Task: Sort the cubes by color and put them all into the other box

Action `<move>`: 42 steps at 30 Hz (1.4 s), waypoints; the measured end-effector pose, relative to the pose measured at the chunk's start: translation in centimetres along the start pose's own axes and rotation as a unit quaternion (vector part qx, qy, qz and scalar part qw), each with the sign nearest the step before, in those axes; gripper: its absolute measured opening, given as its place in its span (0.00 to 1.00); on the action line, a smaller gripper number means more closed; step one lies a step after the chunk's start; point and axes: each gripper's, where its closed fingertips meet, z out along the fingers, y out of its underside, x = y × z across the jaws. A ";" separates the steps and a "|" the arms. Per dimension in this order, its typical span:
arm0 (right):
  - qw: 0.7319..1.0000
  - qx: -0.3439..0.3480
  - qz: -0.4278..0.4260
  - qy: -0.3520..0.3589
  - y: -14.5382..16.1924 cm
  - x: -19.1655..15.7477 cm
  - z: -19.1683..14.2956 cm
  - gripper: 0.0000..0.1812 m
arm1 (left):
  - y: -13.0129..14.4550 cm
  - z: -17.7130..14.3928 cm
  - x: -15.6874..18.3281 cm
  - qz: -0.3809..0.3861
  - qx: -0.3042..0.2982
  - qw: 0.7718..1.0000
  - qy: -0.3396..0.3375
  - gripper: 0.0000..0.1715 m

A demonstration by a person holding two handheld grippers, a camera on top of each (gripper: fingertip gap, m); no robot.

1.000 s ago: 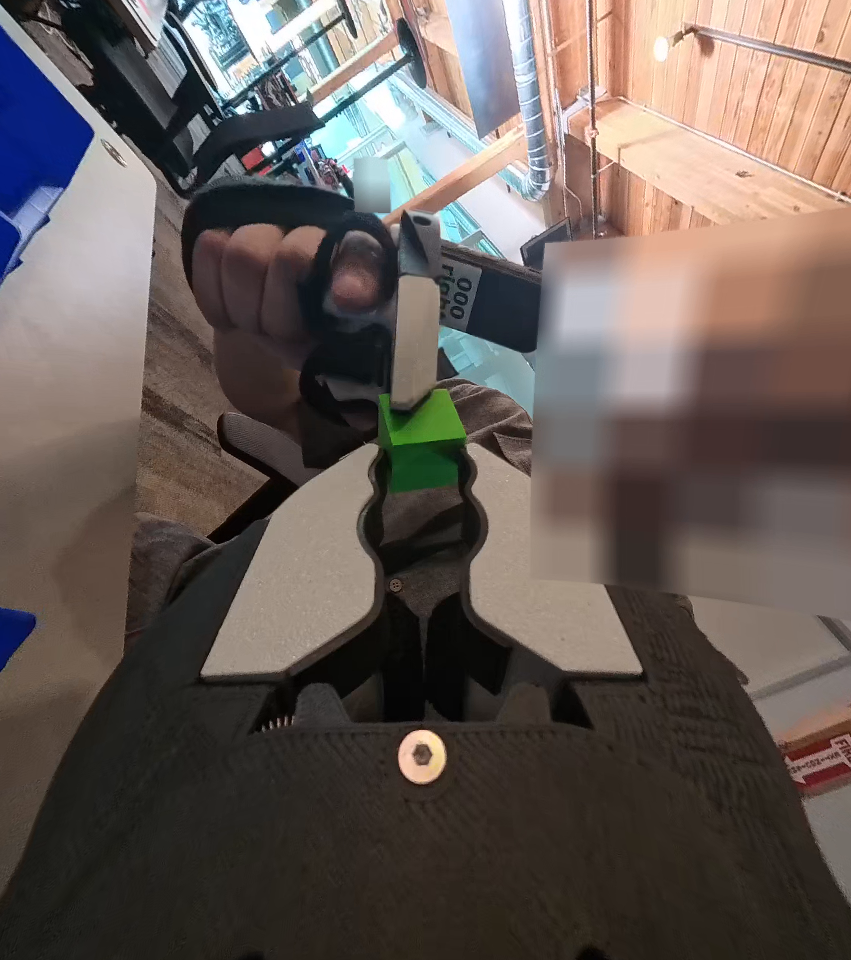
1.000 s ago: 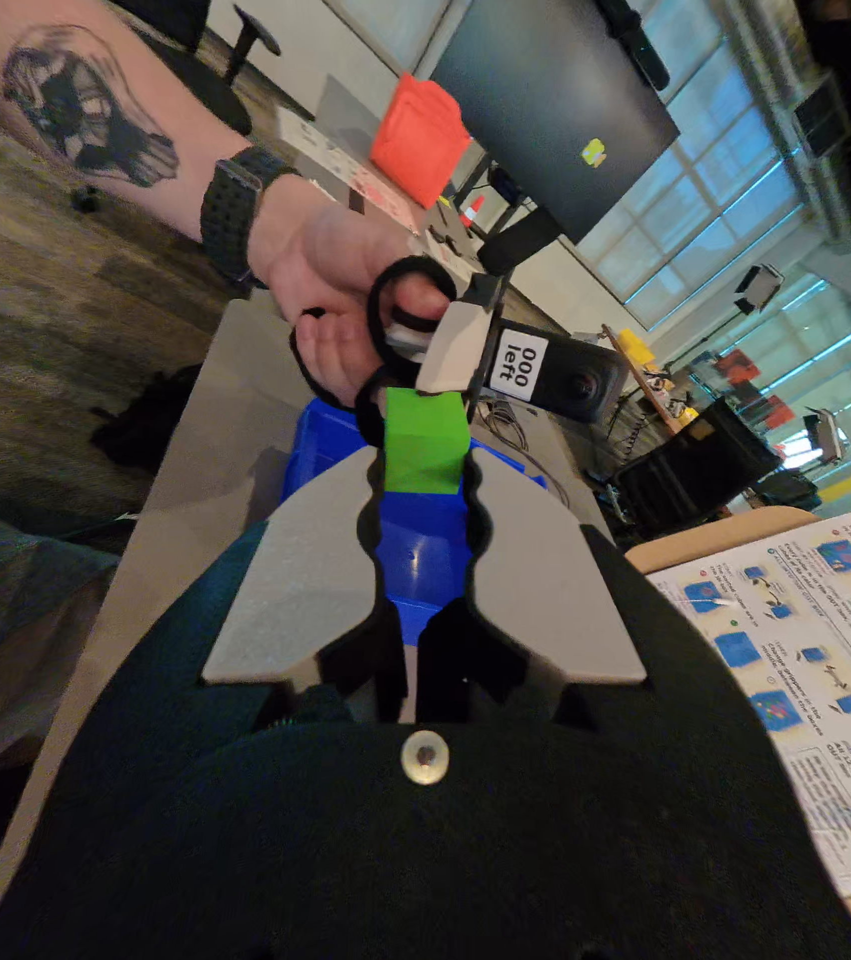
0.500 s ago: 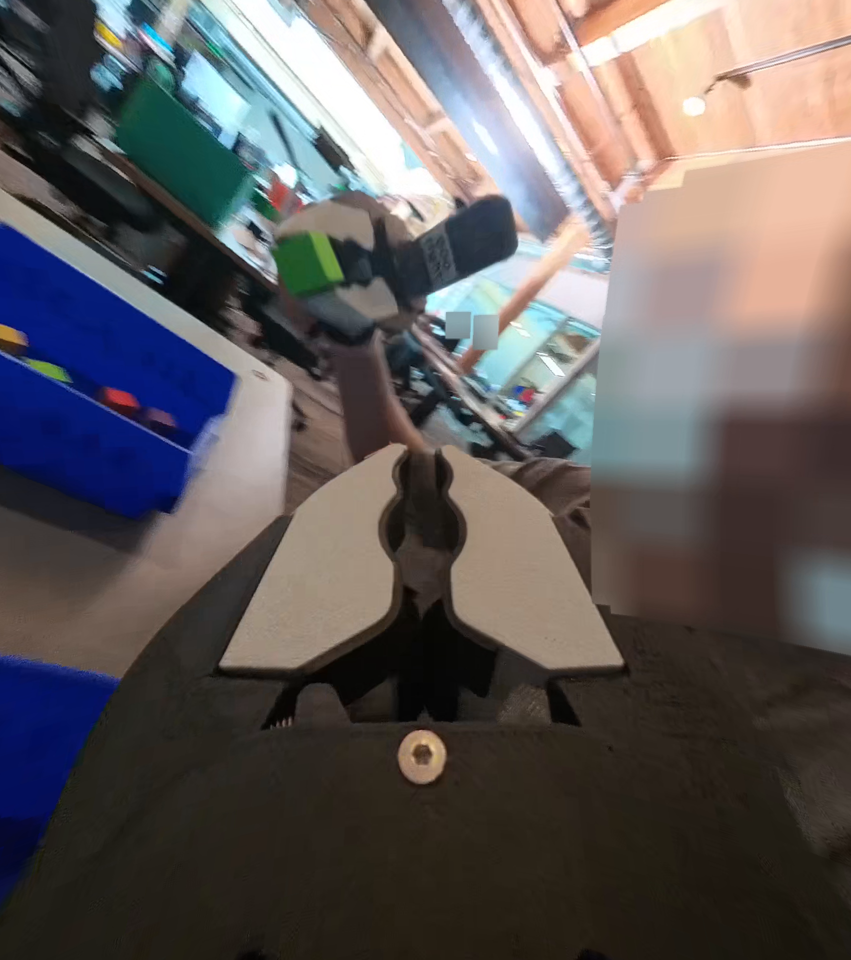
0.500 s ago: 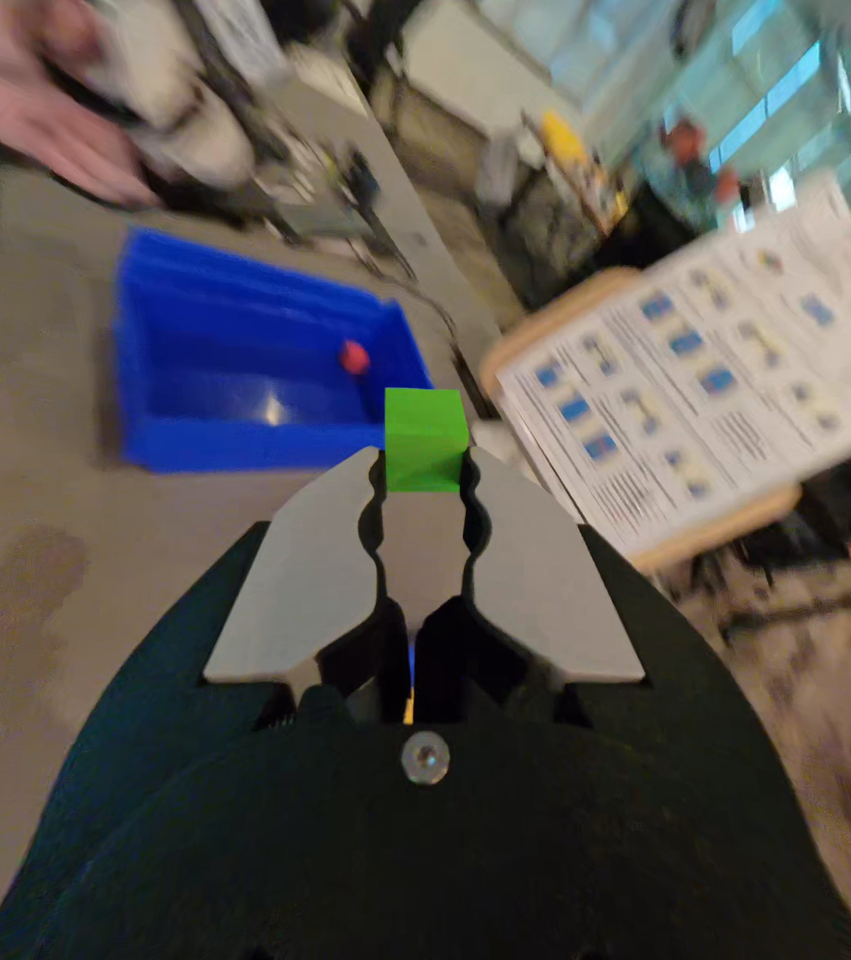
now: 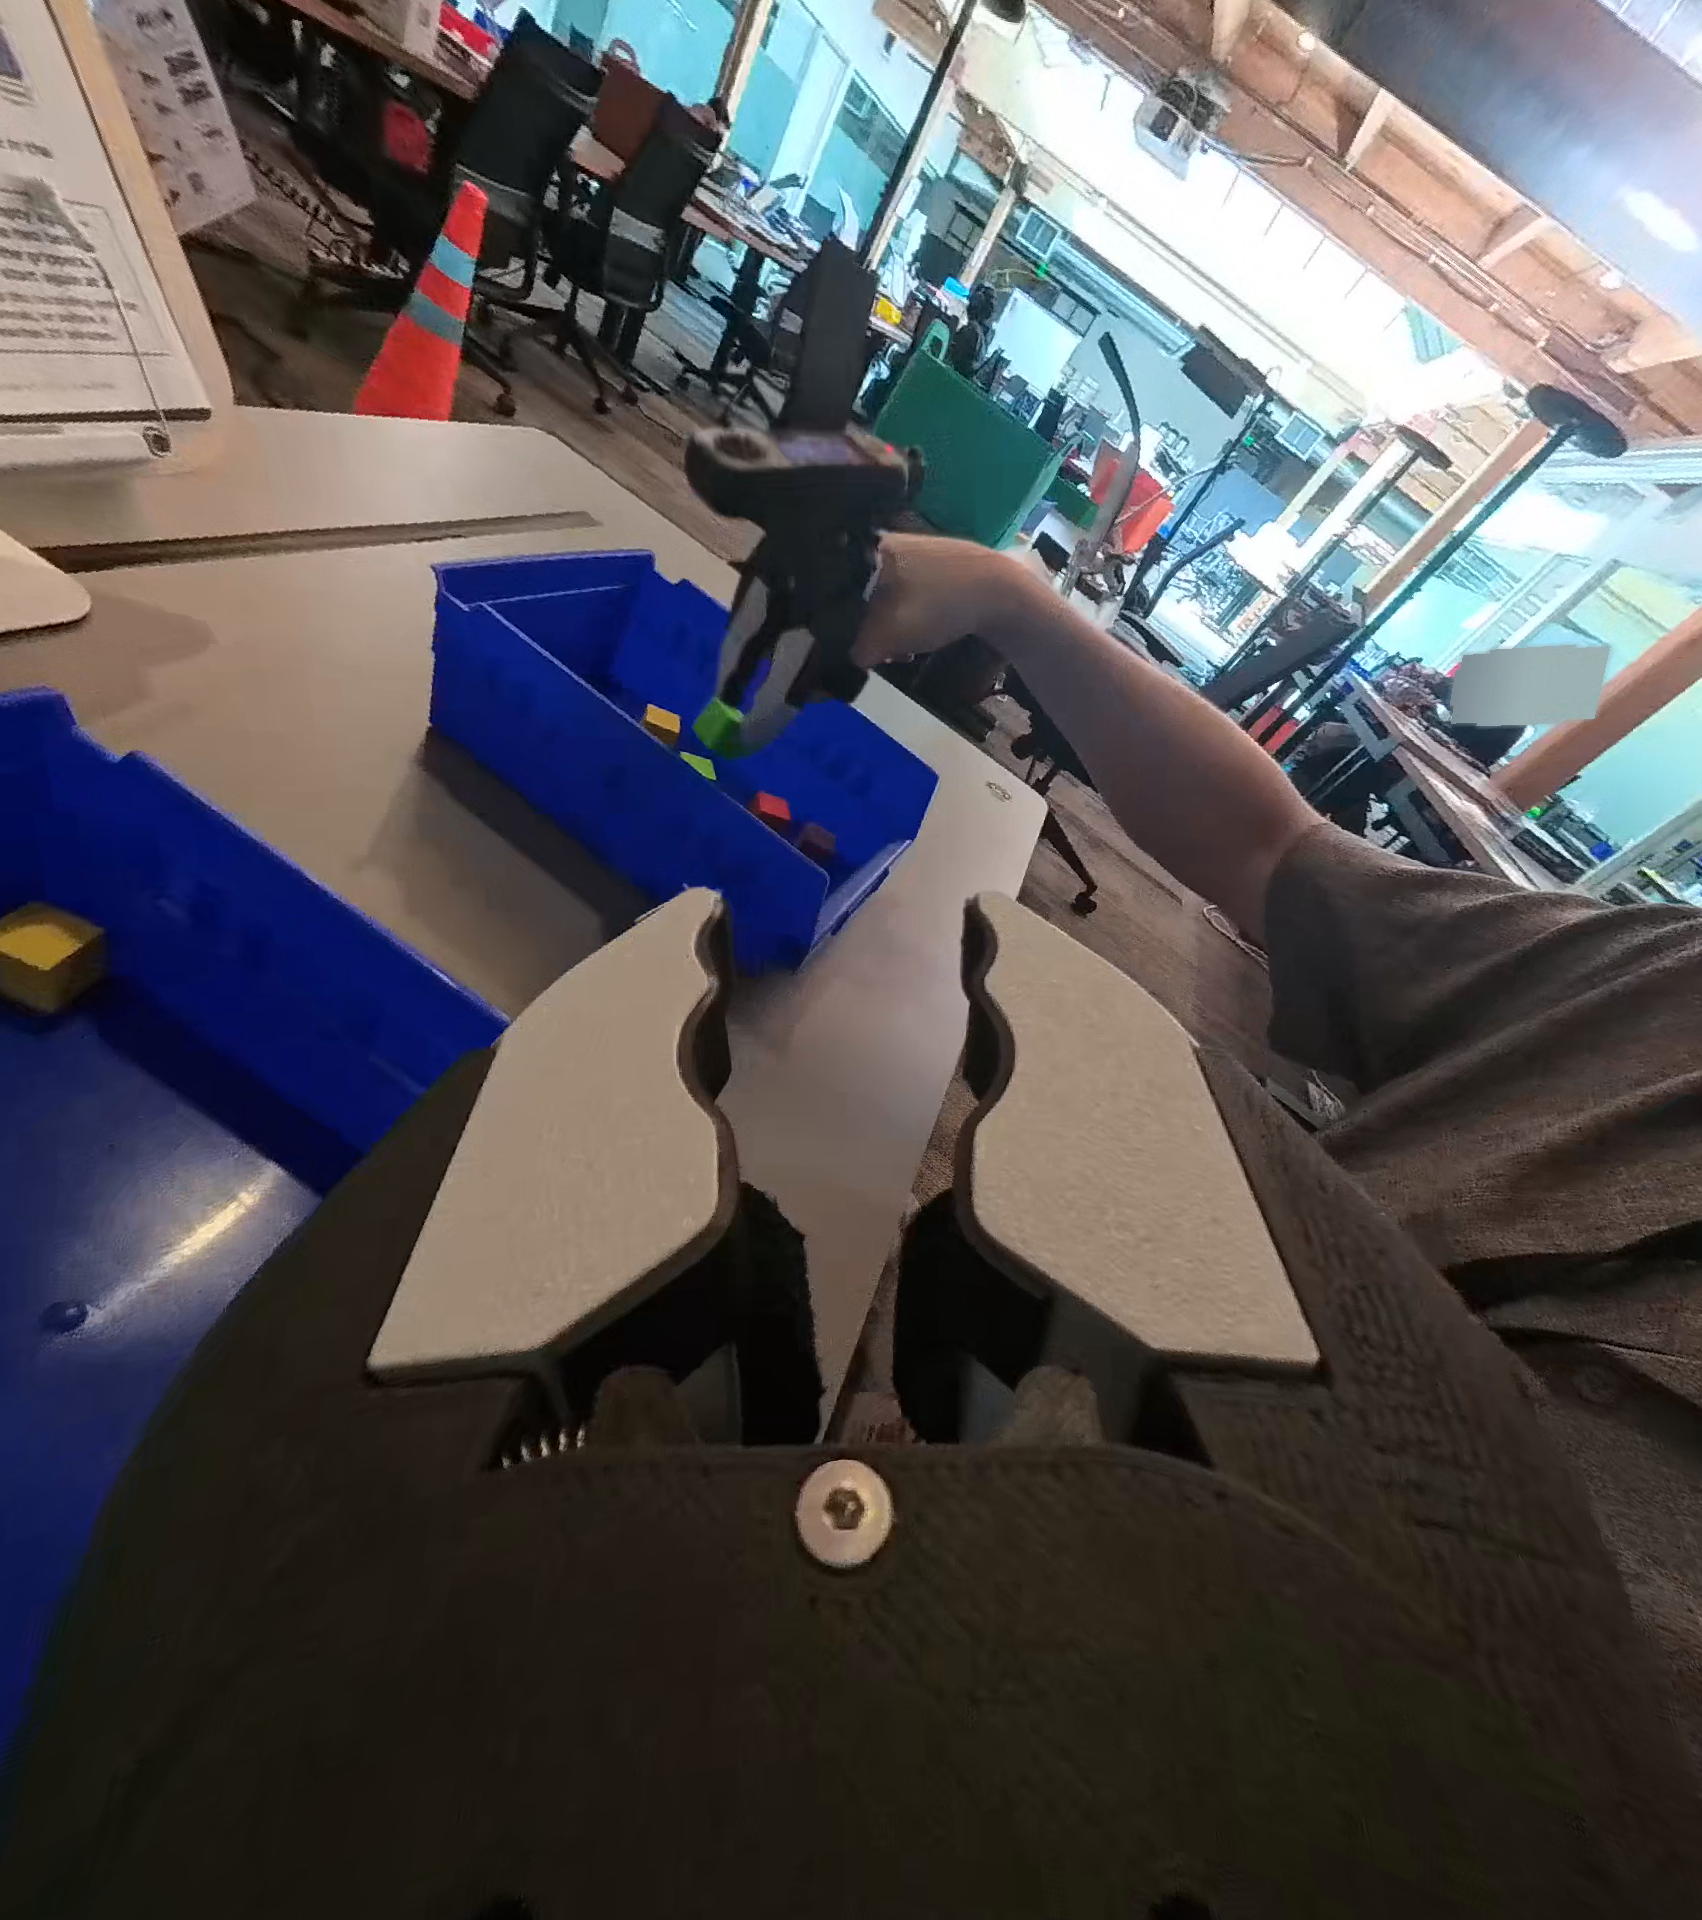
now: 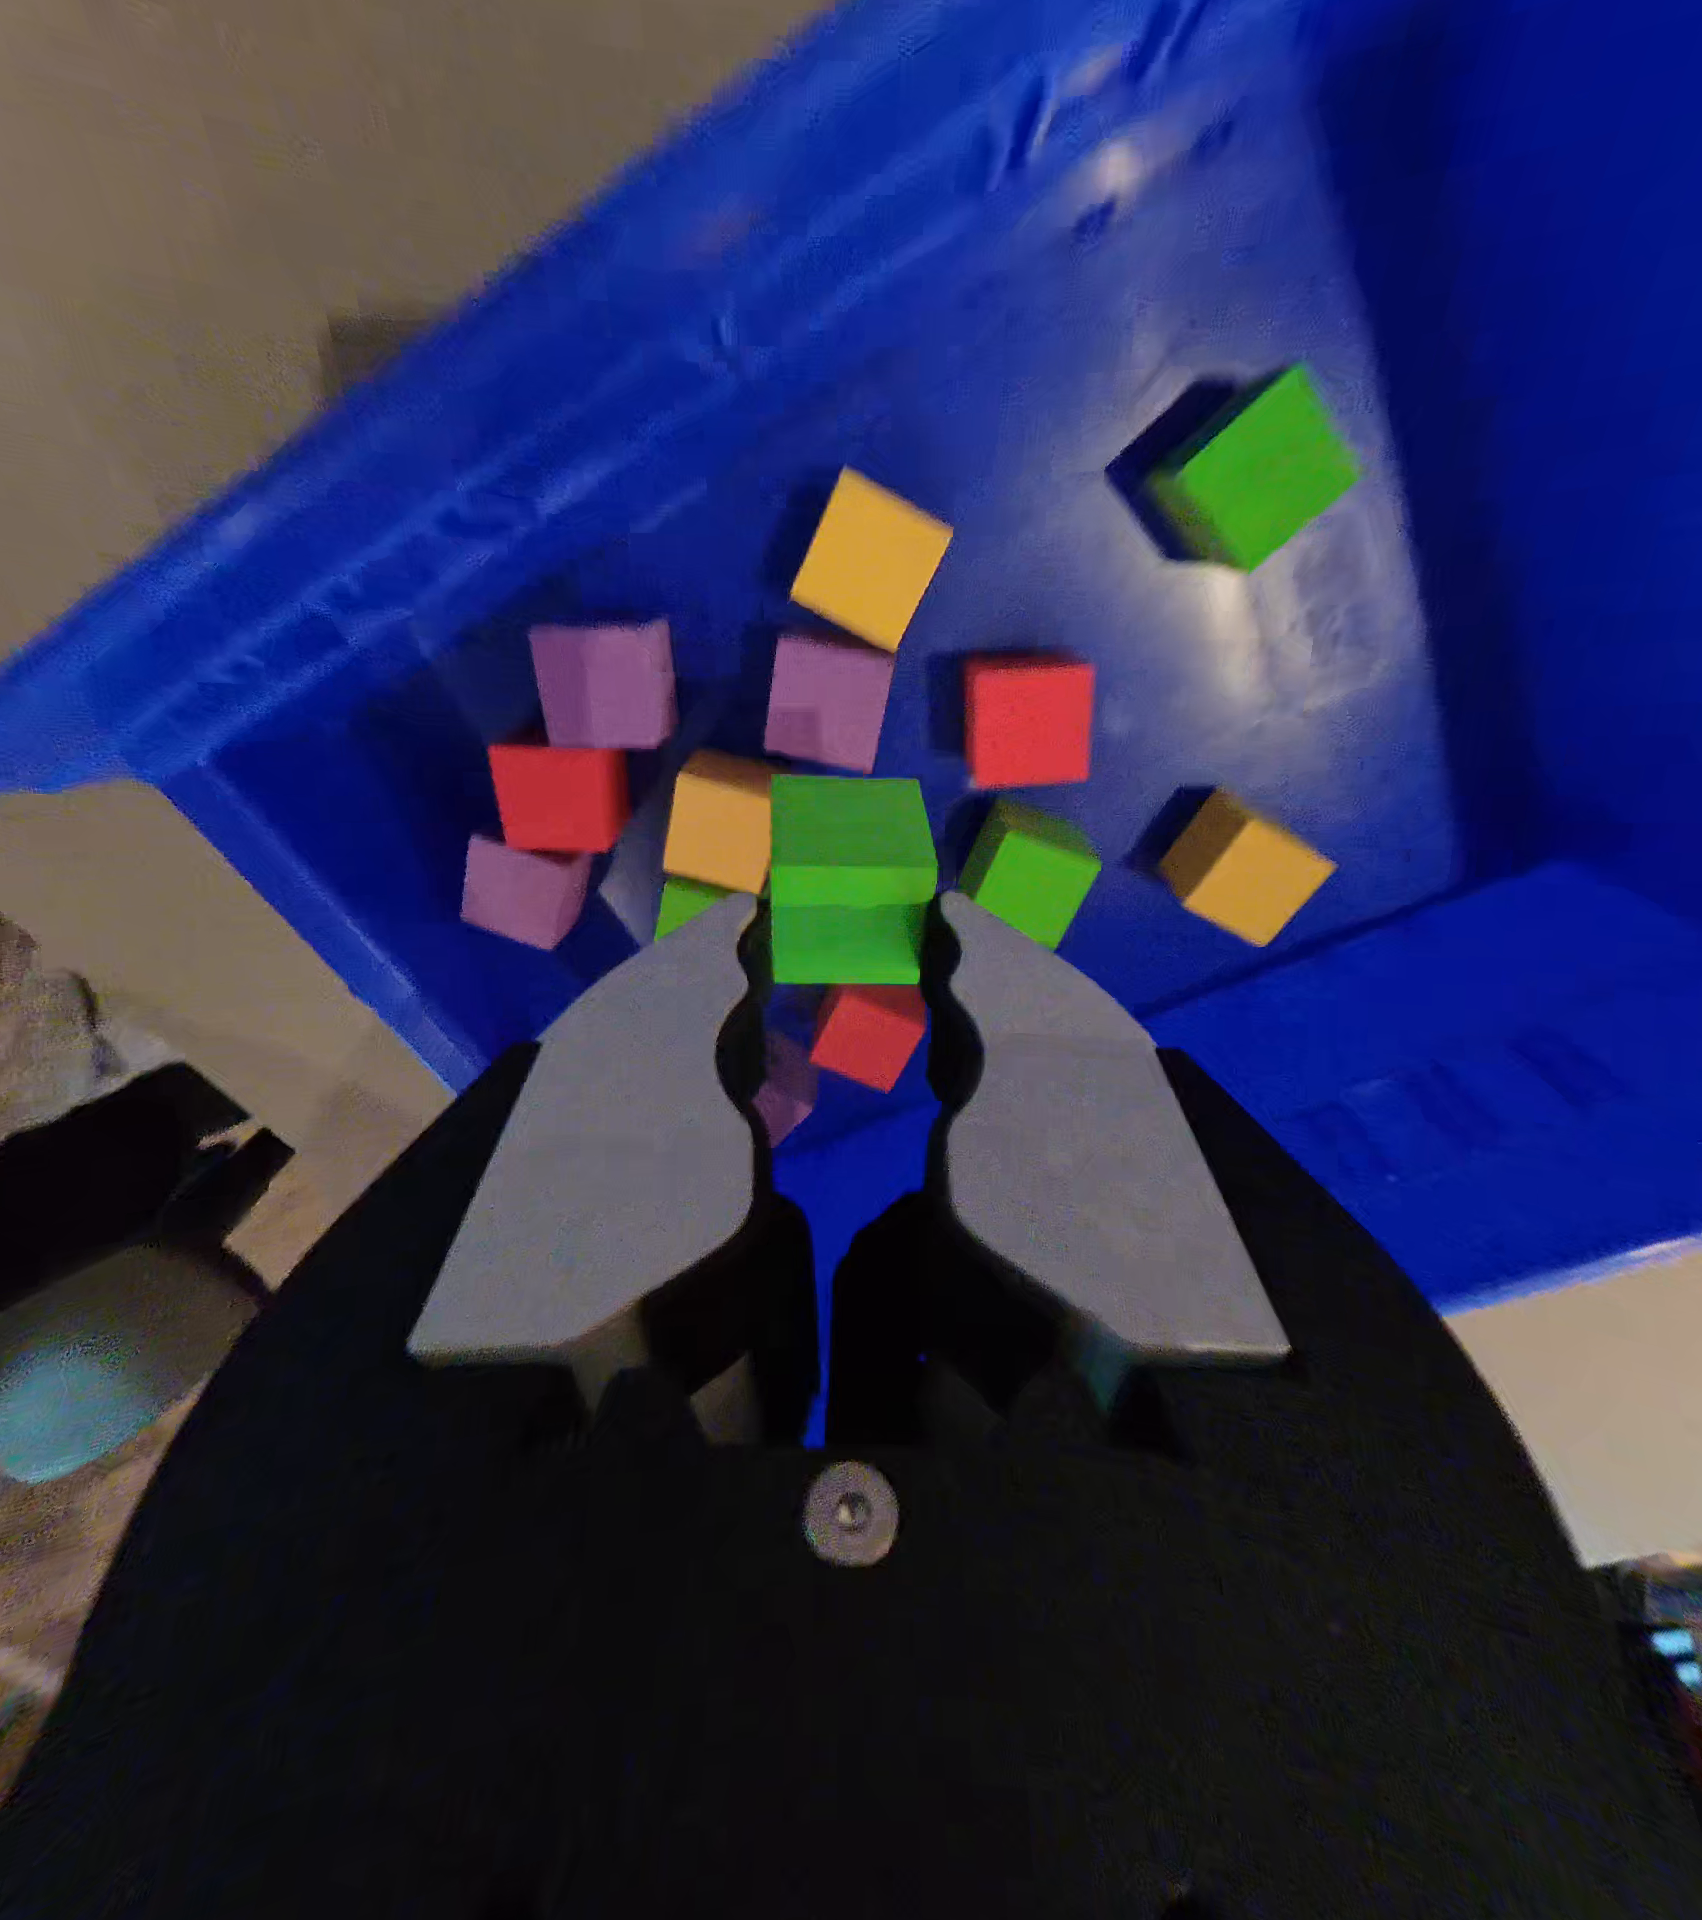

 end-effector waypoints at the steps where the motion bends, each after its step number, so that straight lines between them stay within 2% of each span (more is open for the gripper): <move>1: 1.000 -0.014 0.003 -0.003 0.6 -0.1 0.6 0.15 | 0.0 -0.2 -0.1 -0.001 0.000 1.000 -0.002 0.25; 5: 0.999 -0.029 0.015 -0.015 1.7 -0.3 2.2 0.15 | -0.3 -0.7 -0.7 -0.004 0.008 1.000 -0.004 0.25; 10: 0.999 -0.028 0.022 -0.016 1.5 0.1 3.5 0.15 | -0.4 -0.7 -0.9 -0.002 0.007 1.000 -0.006 0.25; 21: 0.996 -0.079 0.028 -0.035 1.6 0.1 6.1 0.15 | 0.0 -1.5 -2.2 0.006 -0.002 0.999 -0.050 0.25; 24: 0.993 -0.098 0.035 -0.054 2.0 -0.4 6.5 0.16 | 0.2 -1.2 -3.4 0.008 -0.014 0.997 -0.080 0.25; 25: 0.993 -0.101 0.038 -0.055 2.1 -0.3 6.5 0.20 | 0.4 -1.1 -4.4 0.013 -0.024 0.994 -0.109 0.25; 28: 0.992 -0.099 0.049 -0.064 2.1 -0.4 5.9 0.29 | 1.3 -1.2 -8.2 0.039 -0.082 0.975 -0.204 0.28; 32: 0.995 -0.066 0.051 -0.052 1.8 -0.5 2.8 0.28 | 1.1 -1.3 -12.8 0.060 -0.170 0.940 -0.288 0.29; 34: 0.998 -0.033 0.045 -0.016 1.2 -0.4 0.6 0.28 | 1.1 -1.4 -15.4 0.029 -0.204 0.919 -0.336 0.29; 36: 0.999 0.017 0.031 0.030 0.1 -0.8 -1.7 0.27 | 1.6 -0.6 -17.7 -0.012 -0.211 0.907 -0.363 0.29; 39: 0.993 0.094 -0.004 0.073 -1.9 -2.6 -4.2 0.24 | 3.8 1.0 -21.0 -0.058 -0.223 0.892 -0.388 0.28; 42: 0.986 0.129 -0.036 0.103 -3.0 -4.3 -5.0 0.24 | 6.2 2.0 -24.6 -0.103 -0.263 0.866 -0.412 0.28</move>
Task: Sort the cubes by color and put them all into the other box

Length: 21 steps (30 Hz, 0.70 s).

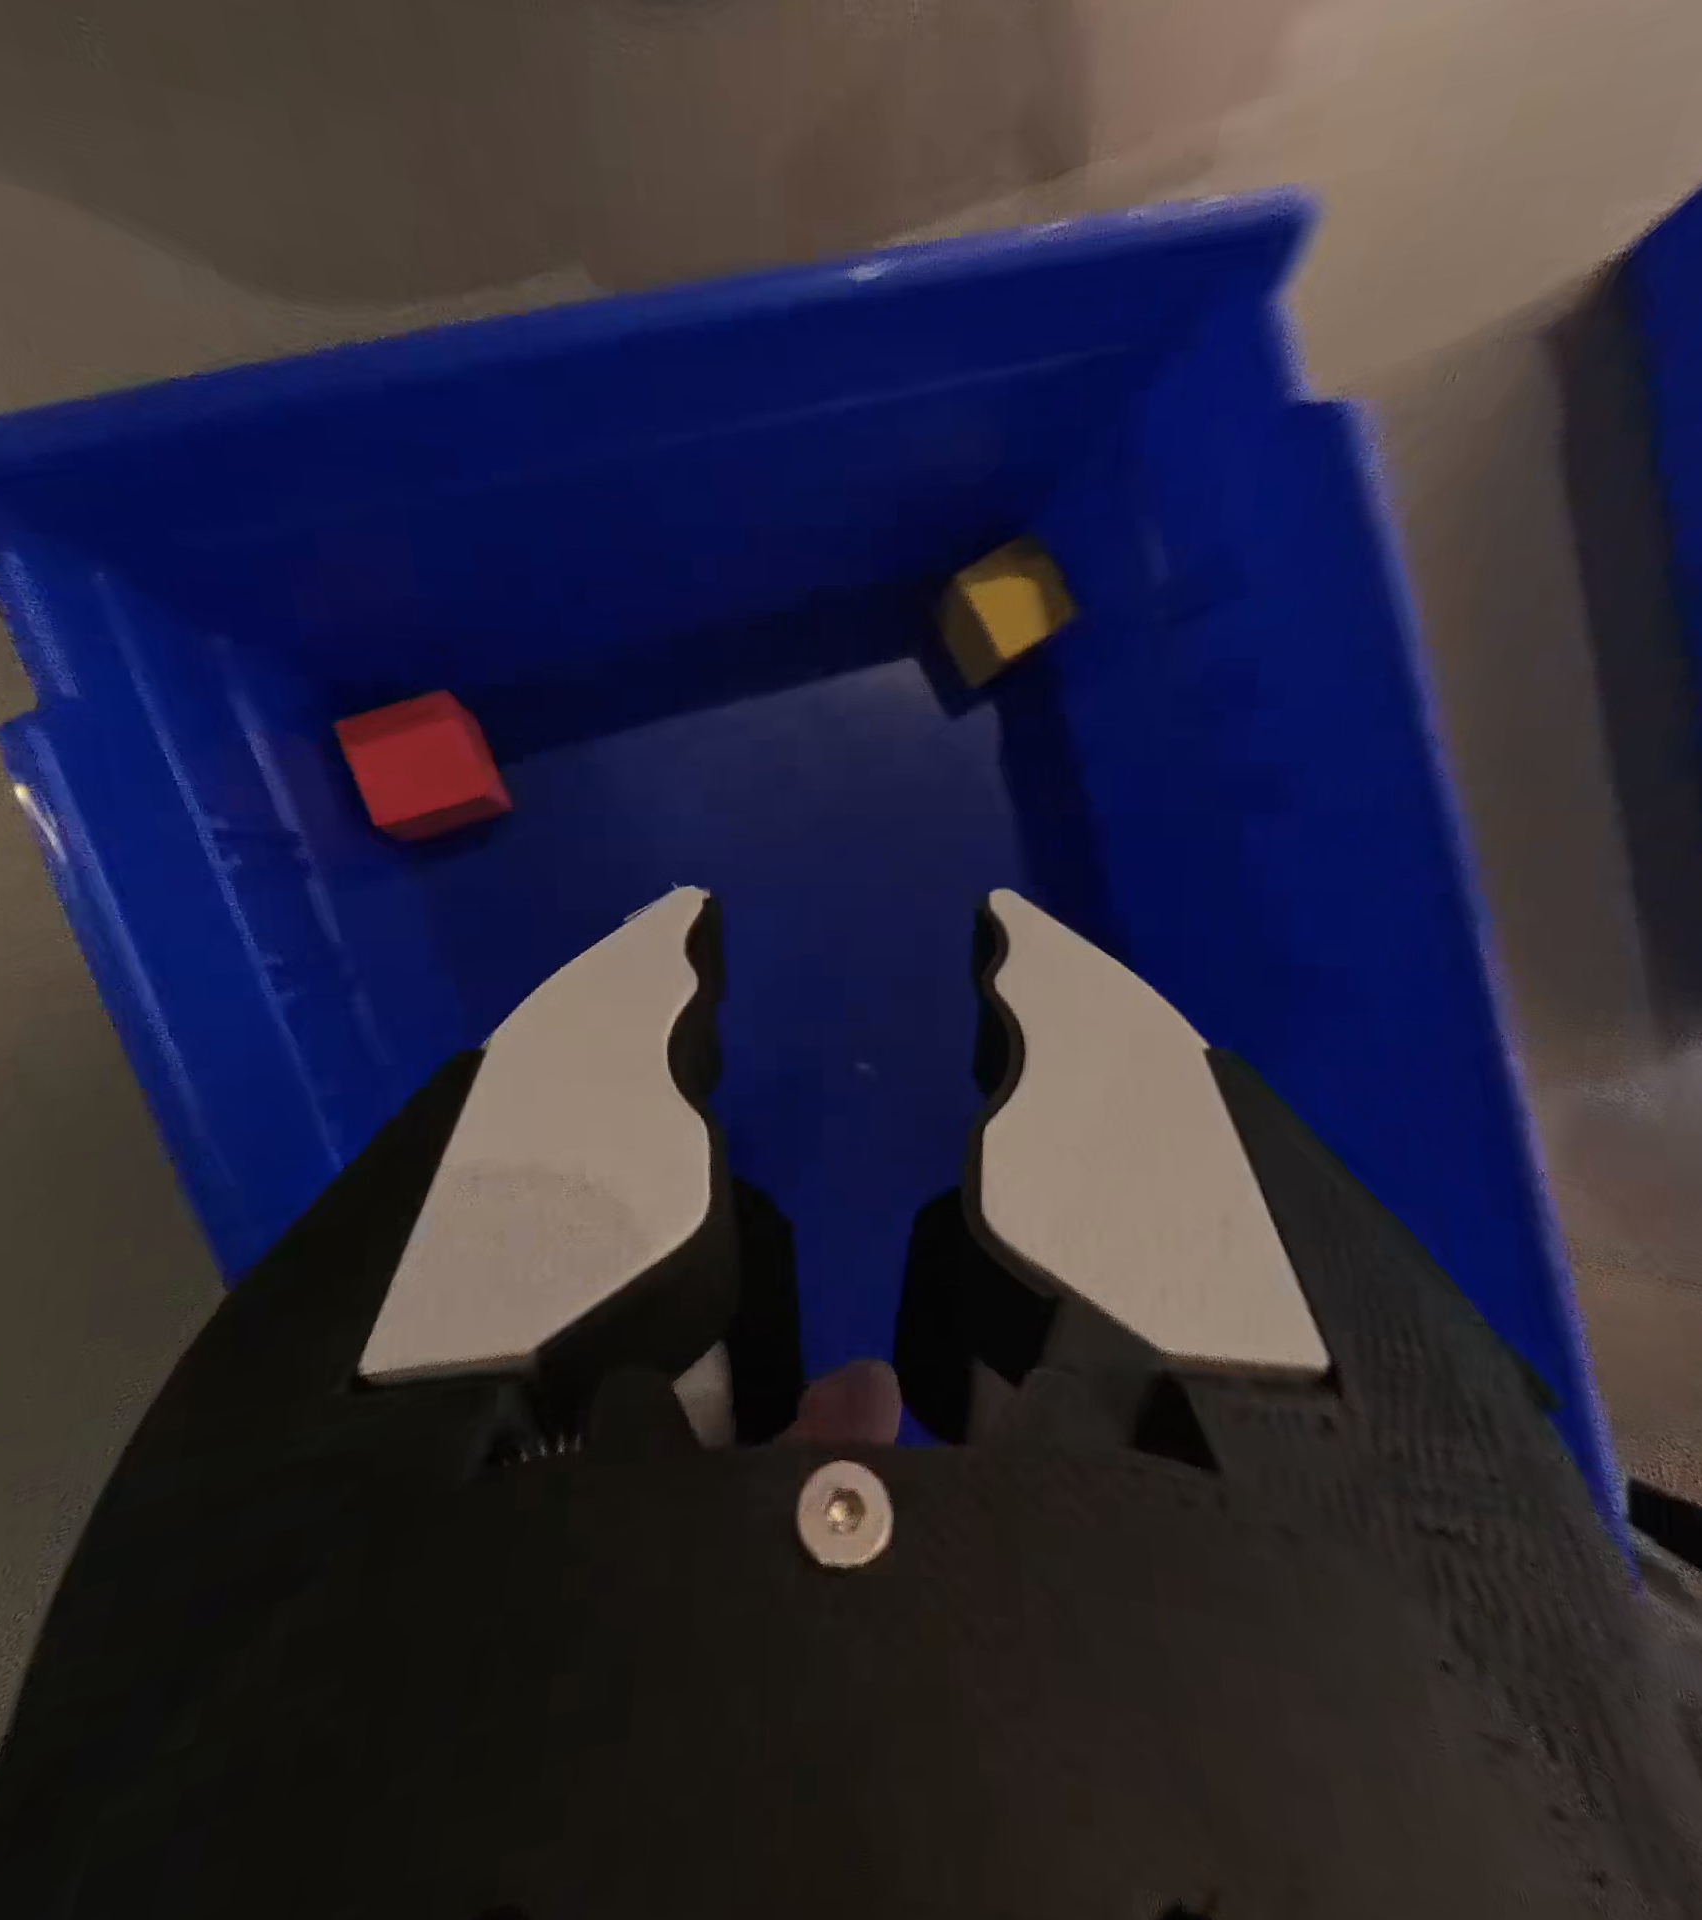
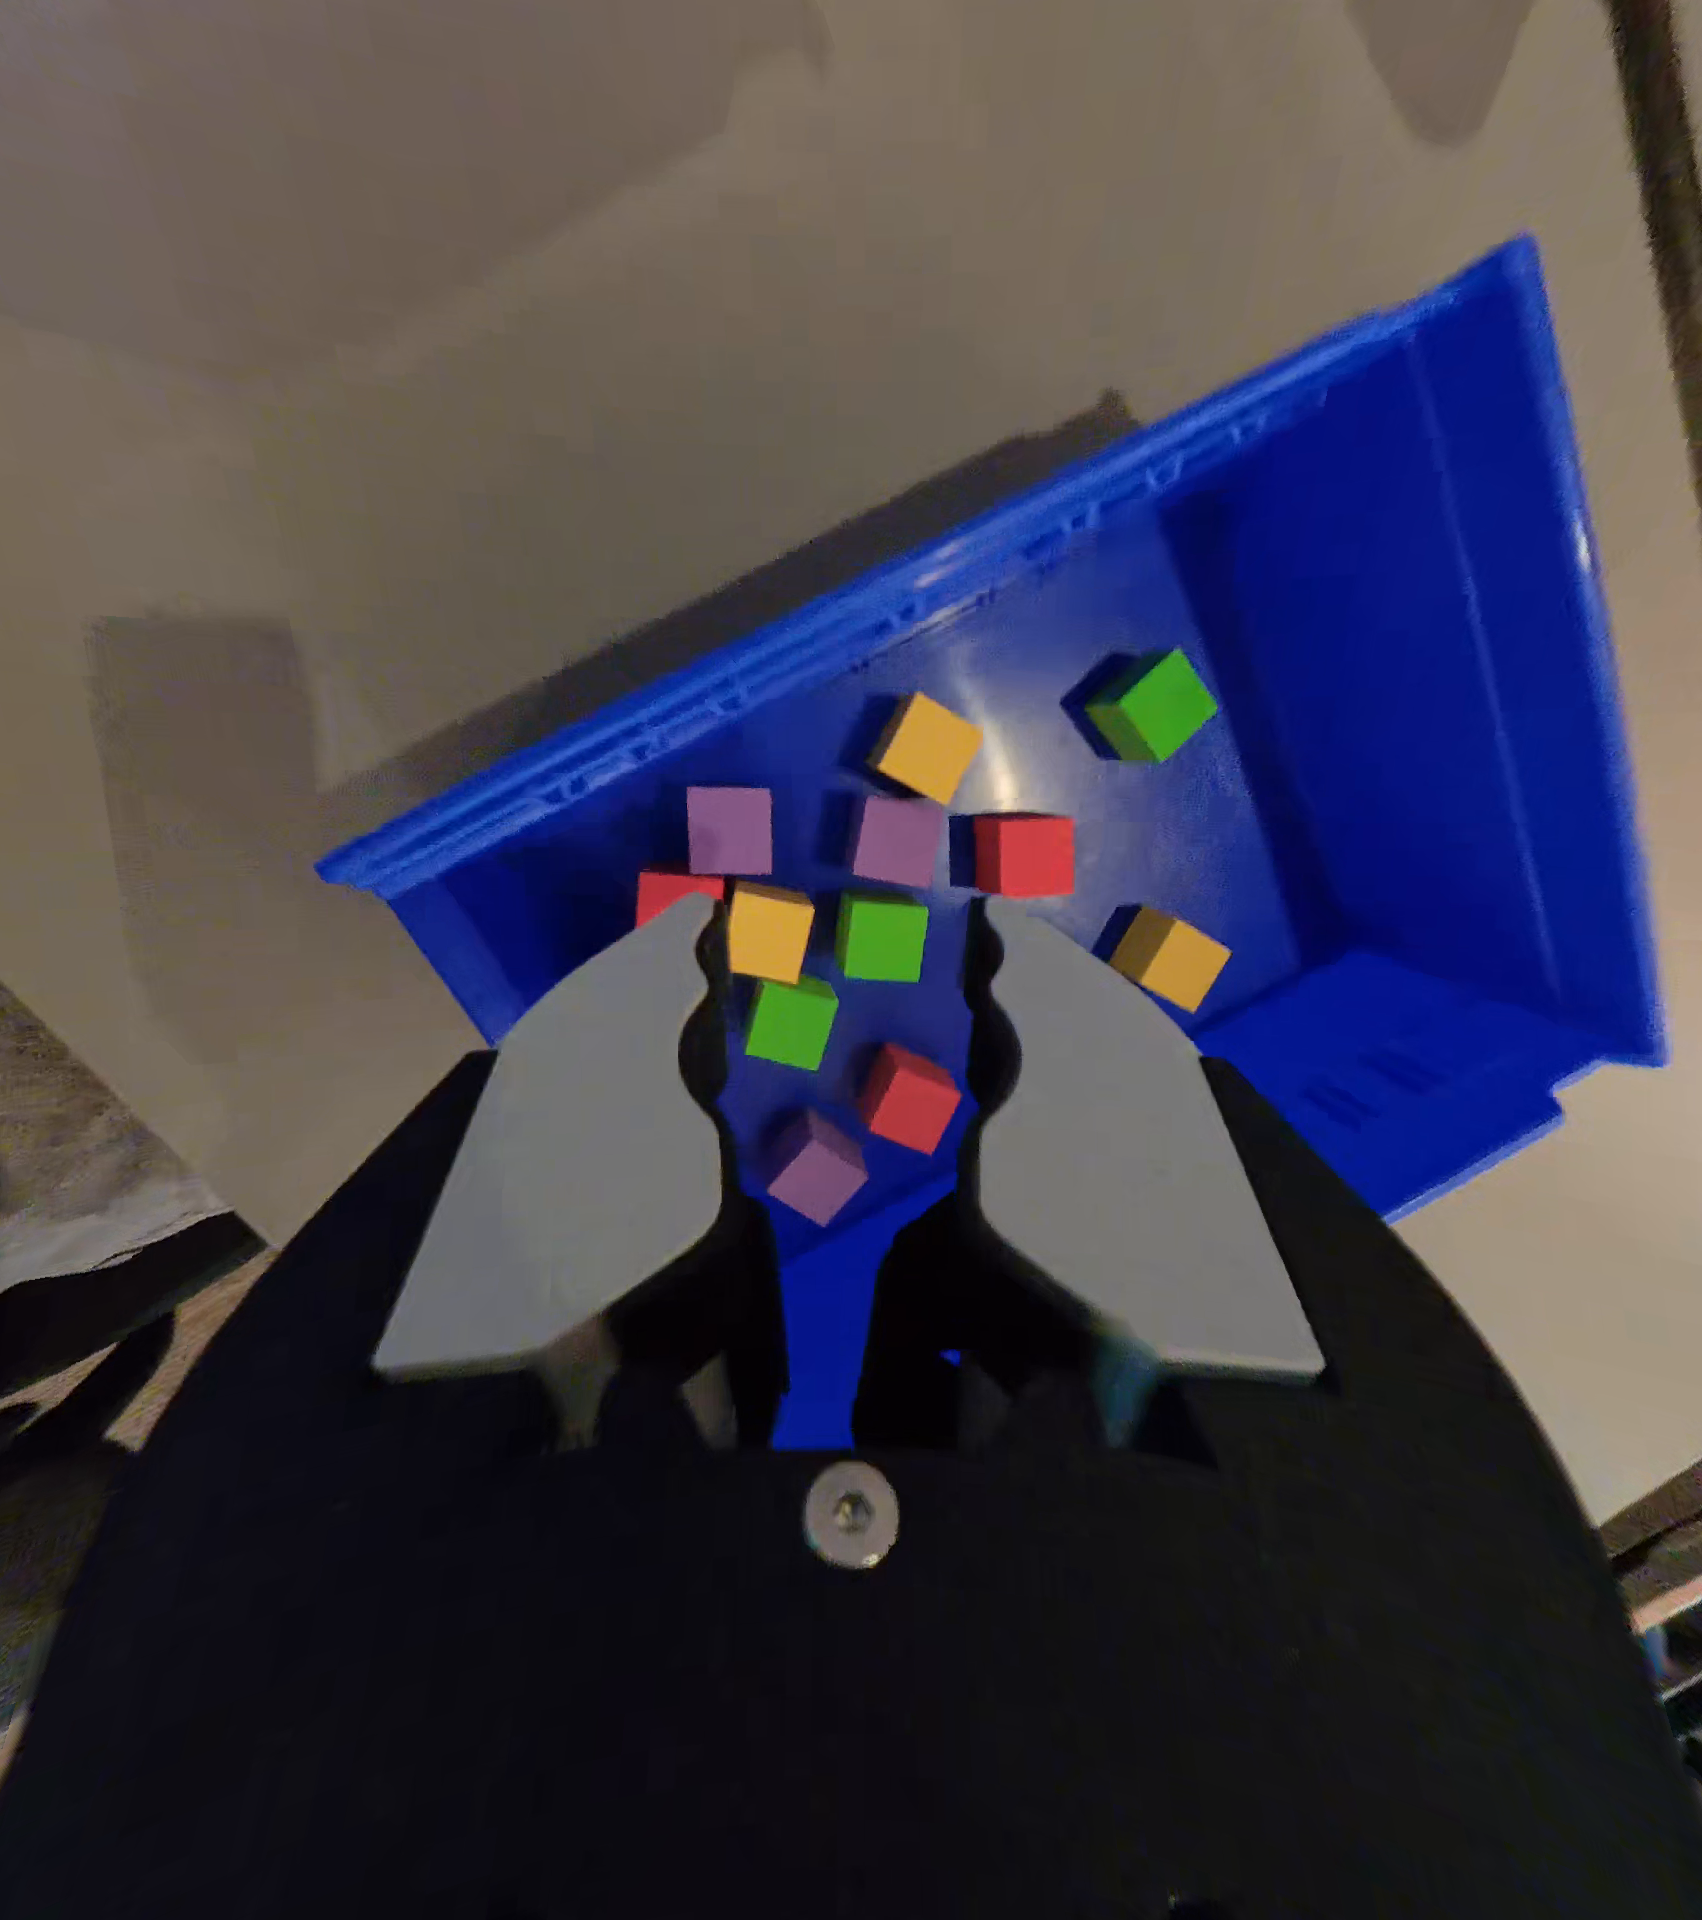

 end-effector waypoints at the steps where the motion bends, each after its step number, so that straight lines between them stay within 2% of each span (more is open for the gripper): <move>1: 1.000 0.006 -0.008 0.003 -0.3 -0.5 0.0 0.24 | -0.1 0.9 -0.8 -0.011 -0.014 1.000 -0.014 0.28; 6: 0.998 0.037 -0.042 -0.002 -1.3 -2.3 0.6 0.25 | -0.9 2.3 -3.2 -0.072 -0.114 0.989 -0.054 0.40; 9: 0.996 0.071 -0.051 -0.018 -2.0 -3.3 1.1 0.25 | -0.8 2.4 -4.1 -0.078 -0.178 0.976 -0.101 0.42; 11: 0.994 0.093 -0.057 -0.025 -2.4 -3.7 1.5 0.25 | -0.7 2.8 -4.0 -0.091 -0.203 0.969 -0.107 0.43; 17: 0.991 0.118 -0.057 -0.041 -1.8 -4.0 2.0 0.24 | -1.0 3.4 -5.4 -0.107 -0.210 0.962 -0.136 0.44; 21: 0.990 0.126 -0.055 -0.038 -1.2 -3.6 1.8 0.24 | -0.8 4.0 -5.7 -0.116 -0.207 0.963 -0.127 0.46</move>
